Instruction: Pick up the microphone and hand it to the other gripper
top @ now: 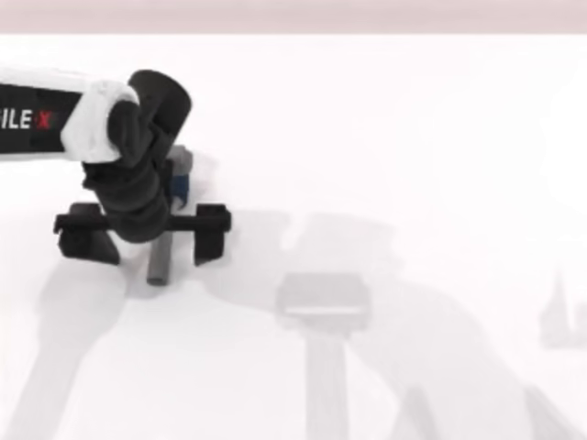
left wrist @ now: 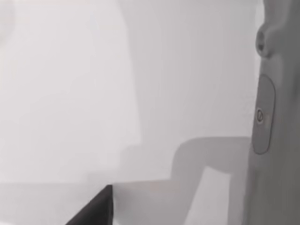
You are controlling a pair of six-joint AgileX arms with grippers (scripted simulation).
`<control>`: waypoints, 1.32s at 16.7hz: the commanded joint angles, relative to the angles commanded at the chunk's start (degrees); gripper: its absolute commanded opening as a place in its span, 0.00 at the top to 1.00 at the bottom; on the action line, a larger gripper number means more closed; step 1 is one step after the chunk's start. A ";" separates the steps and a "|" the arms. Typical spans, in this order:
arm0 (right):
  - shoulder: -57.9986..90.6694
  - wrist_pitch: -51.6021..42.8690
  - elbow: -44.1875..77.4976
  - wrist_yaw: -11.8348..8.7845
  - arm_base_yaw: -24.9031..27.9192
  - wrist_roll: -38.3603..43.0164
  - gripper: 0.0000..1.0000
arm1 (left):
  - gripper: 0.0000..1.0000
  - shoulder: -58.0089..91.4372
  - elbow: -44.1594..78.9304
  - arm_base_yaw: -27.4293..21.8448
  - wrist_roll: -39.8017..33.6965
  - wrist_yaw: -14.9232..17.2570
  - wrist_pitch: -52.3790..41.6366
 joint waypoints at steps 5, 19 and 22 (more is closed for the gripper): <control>0.00 0.00 0.00 0.00 0.00 0.00 0.00 | 0.83 0.00 0.00 0.00 0.00 0.00 0.00; 0.00 0.00 0.00 0.00 0.00 0.00 0.00 | 1.00 -2.57 0.79 -0.22 0.57 0.78 1.10; 0.00 0.00 0.00 0.00 0.00 0.00 0.00 | 1.00 -3.97 -0.65 -0.07 2.24 3.64 7.98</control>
